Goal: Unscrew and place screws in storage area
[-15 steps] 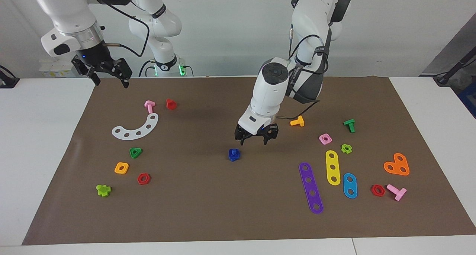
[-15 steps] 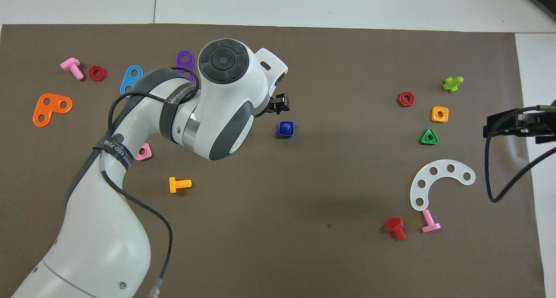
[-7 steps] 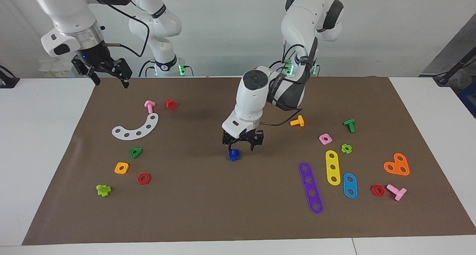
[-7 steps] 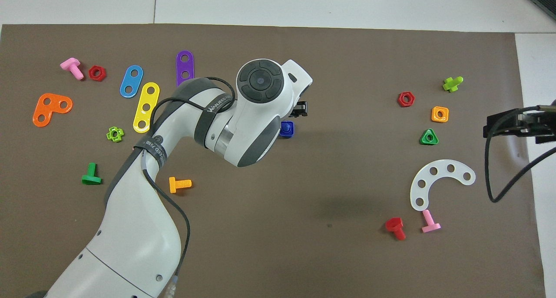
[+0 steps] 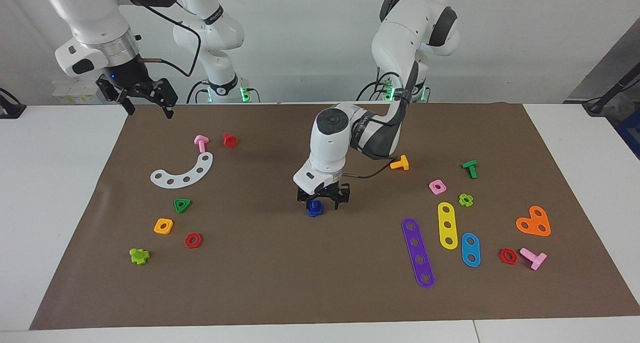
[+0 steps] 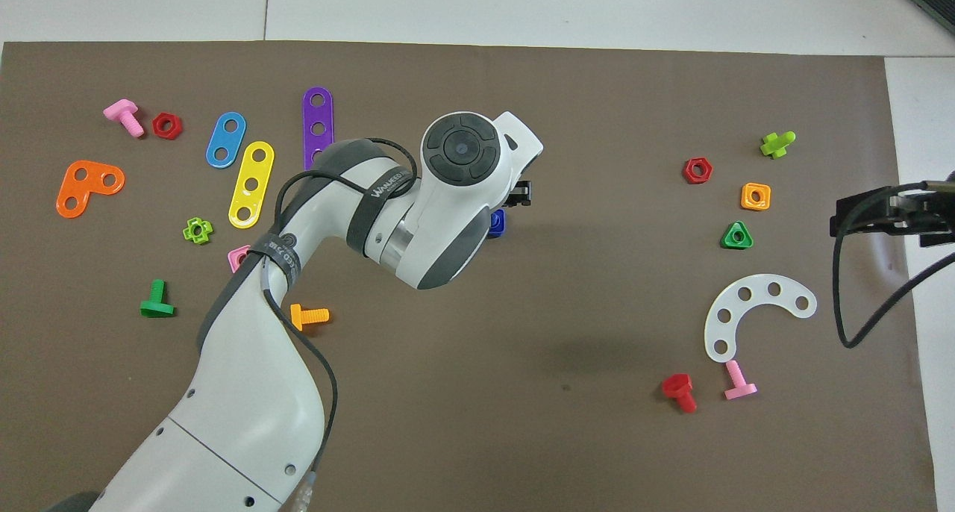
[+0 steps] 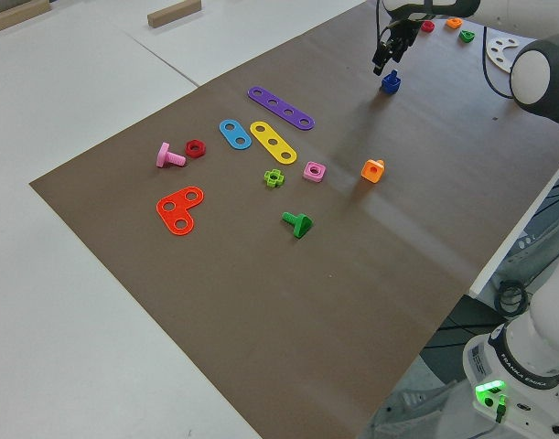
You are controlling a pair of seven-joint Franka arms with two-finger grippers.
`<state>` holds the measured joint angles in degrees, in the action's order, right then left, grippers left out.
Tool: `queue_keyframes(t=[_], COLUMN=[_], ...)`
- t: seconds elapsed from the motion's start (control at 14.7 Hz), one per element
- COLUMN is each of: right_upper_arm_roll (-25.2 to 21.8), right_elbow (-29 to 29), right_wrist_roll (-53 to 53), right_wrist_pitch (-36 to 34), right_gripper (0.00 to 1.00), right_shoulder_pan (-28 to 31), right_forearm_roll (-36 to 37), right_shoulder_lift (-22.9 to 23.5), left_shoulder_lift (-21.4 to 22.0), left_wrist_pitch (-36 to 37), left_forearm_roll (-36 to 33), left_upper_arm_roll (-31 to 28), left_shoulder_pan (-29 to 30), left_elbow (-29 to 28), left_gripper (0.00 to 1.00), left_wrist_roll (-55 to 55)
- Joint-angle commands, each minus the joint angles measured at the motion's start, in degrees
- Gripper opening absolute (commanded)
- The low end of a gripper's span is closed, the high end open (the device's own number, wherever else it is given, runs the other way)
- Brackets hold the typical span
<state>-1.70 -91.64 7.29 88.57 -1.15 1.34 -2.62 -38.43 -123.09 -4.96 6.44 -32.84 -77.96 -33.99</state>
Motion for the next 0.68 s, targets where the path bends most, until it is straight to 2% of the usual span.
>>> queue_keyframes(t=[0.0,0.61], right_upper_arm_roll=[0.12,0.21], right_elbow=[-0.91,-1.35], right_wrist_roll=[-1.40,-1.49], right_wrist_pitch=[0.64,0.64], right_gripper=[1.00,1.00], right_shoulder_pan=[0.53,0.62], right_forearm_roll=[-0.20,-0.20], right_shoulder_lift=[-0.72,-0.90], left_shoulder_lift=[-0.86,-1.30], left_wrist_pitch=[-0.83,-3.91], left_forearm_roll=[-1.81,-1.90], left_upper_arm_roll=[-0.90,-0.90], left_shoulder_pan=[-1.26,-2.14], left_elbow=[1.06,0.53], left_gripper=[0.89,0.86], left_wrist_roll=[-0.99,-0.91])
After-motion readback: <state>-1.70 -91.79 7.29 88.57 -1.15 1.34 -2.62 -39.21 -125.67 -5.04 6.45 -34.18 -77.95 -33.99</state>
